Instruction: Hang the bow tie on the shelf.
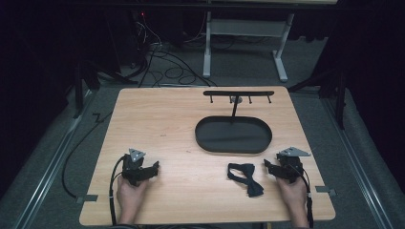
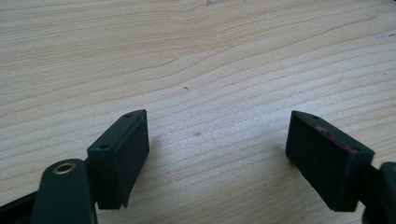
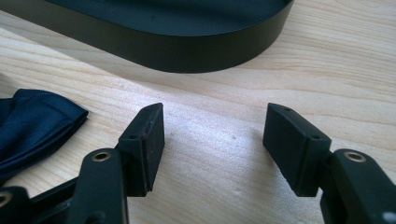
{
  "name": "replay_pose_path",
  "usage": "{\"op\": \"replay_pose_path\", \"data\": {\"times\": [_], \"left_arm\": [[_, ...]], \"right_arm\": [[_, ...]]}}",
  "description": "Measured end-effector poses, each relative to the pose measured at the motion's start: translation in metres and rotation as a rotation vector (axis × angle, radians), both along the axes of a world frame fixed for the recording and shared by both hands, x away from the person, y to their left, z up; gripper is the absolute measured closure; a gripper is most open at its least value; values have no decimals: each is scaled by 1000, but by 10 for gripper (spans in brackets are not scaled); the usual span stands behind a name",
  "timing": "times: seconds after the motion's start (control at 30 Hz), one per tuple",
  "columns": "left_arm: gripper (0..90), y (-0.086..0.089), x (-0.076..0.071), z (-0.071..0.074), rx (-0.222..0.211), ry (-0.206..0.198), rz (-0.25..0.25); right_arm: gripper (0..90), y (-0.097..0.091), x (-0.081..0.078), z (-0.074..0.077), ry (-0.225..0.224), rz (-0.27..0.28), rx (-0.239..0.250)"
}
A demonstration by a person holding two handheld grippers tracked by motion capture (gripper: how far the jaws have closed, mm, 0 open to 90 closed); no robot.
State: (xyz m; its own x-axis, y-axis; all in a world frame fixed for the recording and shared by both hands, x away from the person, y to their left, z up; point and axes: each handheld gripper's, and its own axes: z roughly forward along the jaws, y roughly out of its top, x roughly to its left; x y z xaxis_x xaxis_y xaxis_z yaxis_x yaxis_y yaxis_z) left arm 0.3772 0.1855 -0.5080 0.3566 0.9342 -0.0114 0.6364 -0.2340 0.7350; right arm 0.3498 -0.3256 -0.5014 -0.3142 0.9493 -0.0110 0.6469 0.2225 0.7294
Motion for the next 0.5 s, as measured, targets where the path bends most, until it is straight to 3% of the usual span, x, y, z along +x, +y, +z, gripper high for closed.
{"op": "replay_pose_path", "data": {"times": [0.5], "left_arm": [[218,-1,-2,0,1,1,0]], "right_arm": [[374,1,0,0,3,9,-1]]}}
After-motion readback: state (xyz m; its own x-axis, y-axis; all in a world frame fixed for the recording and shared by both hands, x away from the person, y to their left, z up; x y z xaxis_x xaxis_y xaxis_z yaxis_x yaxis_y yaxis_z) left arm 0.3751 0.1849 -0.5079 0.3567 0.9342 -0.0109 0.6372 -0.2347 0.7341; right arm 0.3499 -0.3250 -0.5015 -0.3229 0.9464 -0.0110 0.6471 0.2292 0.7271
